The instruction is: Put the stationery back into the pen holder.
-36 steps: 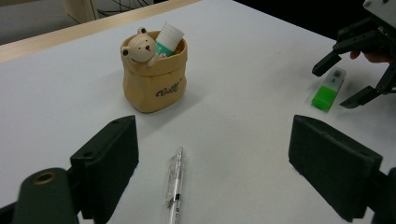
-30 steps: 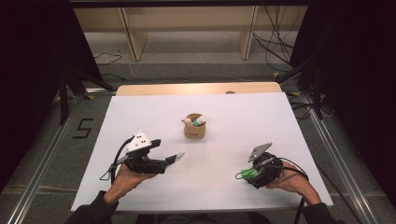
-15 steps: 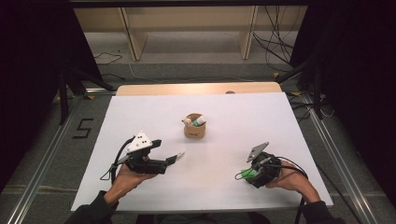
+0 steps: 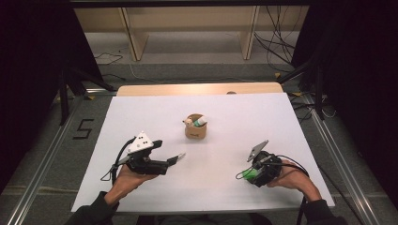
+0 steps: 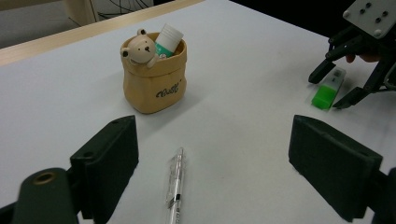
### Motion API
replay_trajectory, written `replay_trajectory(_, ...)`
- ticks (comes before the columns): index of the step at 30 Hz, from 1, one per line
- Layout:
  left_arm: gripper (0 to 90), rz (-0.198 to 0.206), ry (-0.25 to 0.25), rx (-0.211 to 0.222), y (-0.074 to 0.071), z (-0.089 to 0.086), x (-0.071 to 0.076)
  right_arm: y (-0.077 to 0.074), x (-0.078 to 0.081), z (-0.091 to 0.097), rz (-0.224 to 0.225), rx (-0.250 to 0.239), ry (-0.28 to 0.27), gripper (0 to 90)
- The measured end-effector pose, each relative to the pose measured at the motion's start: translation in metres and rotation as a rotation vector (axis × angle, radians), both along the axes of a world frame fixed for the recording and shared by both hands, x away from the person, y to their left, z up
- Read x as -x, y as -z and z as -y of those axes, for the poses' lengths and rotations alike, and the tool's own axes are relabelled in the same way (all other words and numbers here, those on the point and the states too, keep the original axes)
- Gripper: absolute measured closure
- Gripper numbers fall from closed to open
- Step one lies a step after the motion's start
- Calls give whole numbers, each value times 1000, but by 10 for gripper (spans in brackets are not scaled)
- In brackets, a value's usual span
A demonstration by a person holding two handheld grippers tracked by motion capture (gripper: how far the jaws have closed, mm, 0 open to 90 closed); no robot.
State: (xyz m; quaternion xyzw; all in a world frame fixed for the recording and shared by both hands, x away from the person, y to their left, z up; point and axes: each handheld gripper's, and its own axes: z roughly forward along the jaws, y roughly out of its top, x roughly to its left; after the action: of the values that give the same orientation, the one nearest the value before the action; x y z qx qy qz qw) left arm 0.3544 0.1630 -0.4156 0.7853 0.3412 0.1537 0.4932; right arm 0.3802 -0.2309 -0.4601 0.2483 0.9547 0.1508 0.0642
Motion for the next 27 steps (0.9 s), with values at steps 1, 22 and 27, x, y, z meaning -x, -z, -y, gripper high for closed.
replay_trajectory(1, 156, -3, 1, 0, 0, 0, 0, 0, 0, 0, -4, -2, 4, 389)
replay_trajectory(22, 157, 13, 5, -14, 0, 2, 1, -3, -6, -4, -29, 32, -46, 502)
replay_trajectory(27, 157, 21, 6, -23, 0, 3, 2, -4, -6, -6, -38, 48, -45, 542)
